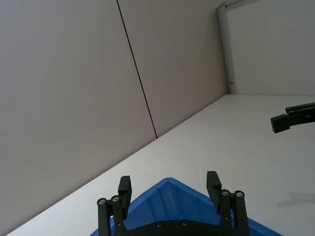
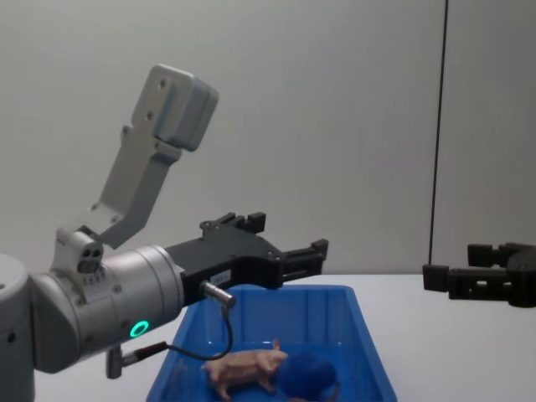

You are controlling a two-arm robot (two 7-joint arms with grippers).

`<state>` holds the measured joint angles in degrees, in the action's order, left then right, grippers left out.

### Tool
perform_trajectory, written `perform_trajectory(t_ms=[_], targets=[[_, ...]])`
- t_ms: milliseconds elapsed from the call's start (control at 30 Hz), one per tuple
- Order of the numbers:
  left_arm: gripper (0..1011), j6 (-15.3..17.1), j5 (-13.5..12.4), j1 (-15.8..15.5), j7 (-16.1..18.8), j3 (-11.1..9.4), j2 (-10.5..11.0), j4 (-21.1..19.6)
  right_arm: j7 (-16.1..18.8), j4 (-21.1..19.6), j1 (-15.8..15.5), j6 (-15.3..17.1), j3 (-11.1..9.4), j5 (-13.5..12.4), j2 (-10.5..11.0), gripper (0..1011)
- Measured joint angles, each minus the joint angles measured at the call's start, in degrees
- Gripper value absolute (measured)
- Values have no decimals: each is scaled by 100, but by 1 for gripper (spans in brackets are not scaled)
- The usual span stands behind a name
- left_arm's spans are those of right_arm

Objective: Pick up the two dolls from the table and place them into the box.

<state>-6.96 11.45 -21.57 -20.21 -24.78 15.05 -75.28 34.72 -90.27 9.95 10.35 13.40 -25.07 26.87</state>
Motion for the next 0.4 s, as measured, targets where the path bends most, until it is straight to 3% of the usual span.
perform_trajectory(t_ms=[133, 400], targets=[[1001, -30, 18, -1, -20, -14, -15, -17, 0, 0, 0, 0, 0, 0, 0, 1001], [1001, -63, 54, 15, -33, -26, -21, -61, 0, 0, 0, 0, 0, 0, 0, 1001]])
